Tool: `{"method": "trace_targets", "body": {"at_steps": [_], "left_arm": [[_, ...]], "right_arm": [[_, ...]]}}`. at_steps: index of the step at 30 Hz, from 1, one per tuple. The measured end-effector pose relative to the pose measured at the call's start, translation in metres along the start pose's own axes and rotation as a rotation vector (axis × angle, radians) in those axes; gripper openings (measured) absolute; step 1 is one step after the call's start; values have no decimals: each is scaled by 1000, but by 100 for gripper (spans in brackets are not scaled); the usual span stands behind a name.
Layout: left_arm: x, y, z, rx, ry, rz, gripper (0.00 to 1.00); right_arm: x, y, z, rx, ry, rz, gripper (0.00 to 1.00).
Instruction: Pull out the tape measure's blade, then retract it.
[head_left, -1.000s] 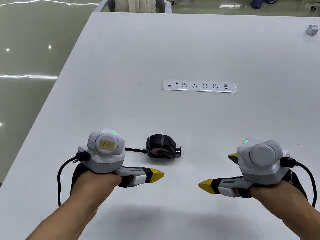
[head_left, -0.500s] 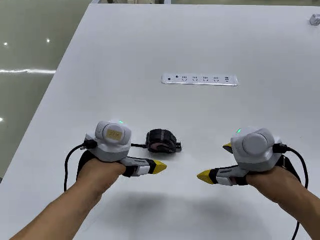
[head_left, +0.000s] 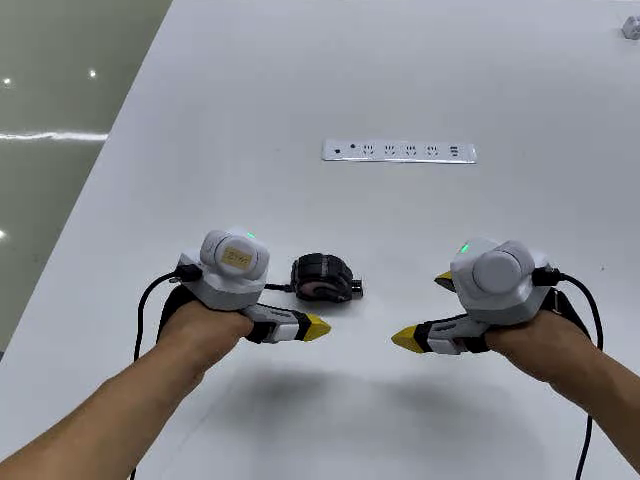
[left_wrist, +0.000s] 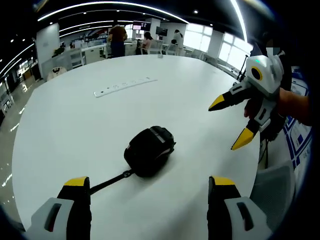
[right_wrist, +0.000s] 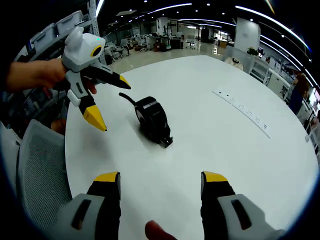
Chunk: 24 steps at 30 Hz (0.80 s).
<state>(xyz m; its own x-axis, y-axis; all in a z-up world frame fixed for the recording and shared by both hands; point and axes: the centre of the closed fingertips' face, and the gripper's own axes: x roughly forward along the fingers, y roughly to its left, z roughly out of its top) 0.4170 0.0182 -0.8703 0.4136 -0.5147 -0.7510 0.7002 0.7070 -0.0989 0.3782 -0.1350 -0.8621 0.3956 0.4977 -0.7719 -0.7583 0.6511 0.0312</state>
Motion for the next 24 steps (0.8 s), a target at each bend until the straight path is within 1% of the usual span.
{"method": "trace_targets", "body": {"at_steps": [2,5,9,10,13,15,19,21,24], "left_arm": [[2,1,1,20,4,-3,95],[4,4,4,28,9,-5,94],[8,6,7,69,21,-9,93],[9,6,7,90,30,-15,93],[11,7,10,103,30,-14,92],[14,6,12,121,32,-20,92],[19,5,12,149,44,-36,90],[21,4,10,170,58,-45,87],[23,4,11,185,56,-56,85]], "right_arm": [[3,-2,2,-15,1,4,66],[8,-3,4,-26,5,12,67],[13,-4,7,-67,12,19,66],[15,-6,7,-72,15,21,65],[20,-8,7,-76,23,21,65],[24,-8,7,-92,33,27,64],[30,-8,7,-104,41,40,64],[34,-7,8,-121,45,47,64],[38,-7,10,-148,47,62,63]]}}
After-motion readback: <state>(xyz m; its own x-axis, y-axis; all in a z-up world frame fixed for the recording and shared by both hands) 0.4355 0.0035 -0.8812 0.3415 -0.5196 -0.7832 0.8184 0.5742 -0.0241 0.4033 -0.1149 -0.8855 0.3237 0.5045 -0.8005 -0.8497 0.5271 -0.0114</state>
